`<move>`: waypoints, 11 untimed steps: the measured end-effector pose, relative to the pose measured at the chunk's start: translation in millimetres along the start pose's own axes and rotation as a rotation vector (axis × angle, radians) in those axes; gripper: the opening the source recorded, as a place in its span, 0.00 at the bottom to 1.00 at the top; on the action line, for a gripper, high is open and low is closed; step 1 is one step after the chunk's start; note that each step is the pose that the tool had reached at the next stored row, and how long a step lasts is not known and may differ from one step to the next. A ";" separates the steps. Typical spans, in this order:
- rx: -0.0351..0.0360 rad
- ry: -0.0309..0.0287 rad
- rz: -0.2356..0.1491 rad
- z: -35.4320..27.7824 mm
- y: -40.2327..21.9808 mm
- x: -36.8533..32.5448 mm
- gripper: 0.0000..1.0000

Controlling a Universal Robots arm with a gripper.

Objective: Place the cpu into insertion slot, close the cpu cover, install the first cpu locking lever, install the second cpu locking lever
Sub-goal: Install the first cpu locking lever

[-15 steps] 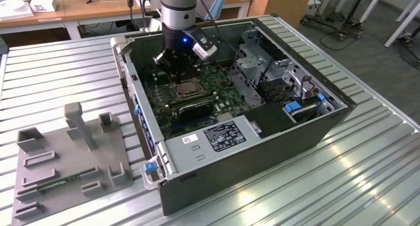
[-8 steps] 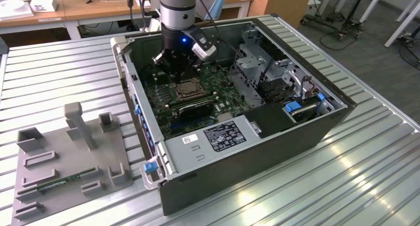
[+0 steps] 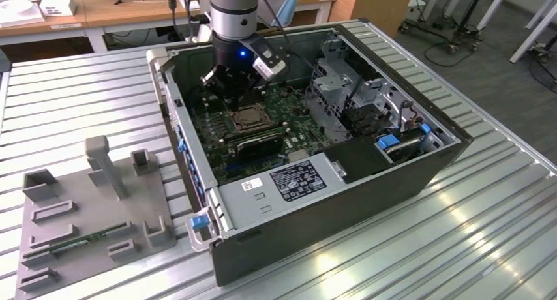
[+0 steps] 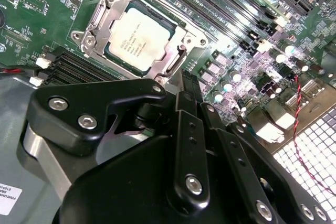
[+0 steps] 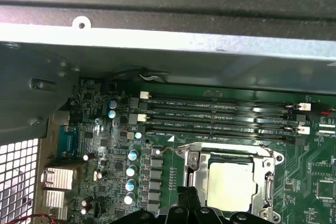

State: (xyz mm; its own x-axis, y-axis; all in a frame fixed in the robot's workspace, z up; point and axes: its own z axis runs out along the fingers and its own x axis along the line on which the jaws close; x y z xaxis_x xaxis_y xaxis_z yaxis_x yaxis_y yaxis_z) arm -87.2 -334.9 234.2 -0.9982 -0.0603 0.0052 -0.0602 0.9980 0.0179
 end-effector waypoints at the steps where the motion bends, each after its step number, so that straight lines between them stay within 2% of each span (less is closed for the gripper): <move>1: 0.0000 0.0000 0.000 0.0 0.0 0.0 0.11; 5: 0.0000 -0.0001 0.000 -0.1 0.0 0.1 0.11; 11: 0.0001 0.0000 0.000 -4.0 0.0 0.2 0.11</move>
State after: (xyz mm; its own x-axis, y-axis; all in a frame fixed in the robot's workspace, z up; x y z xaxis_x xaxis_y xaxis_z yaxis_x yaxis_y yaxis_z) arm -87.4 -334.9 238.2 -0.9982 -0.0603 0.0052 -0.0602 0.9980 0.0179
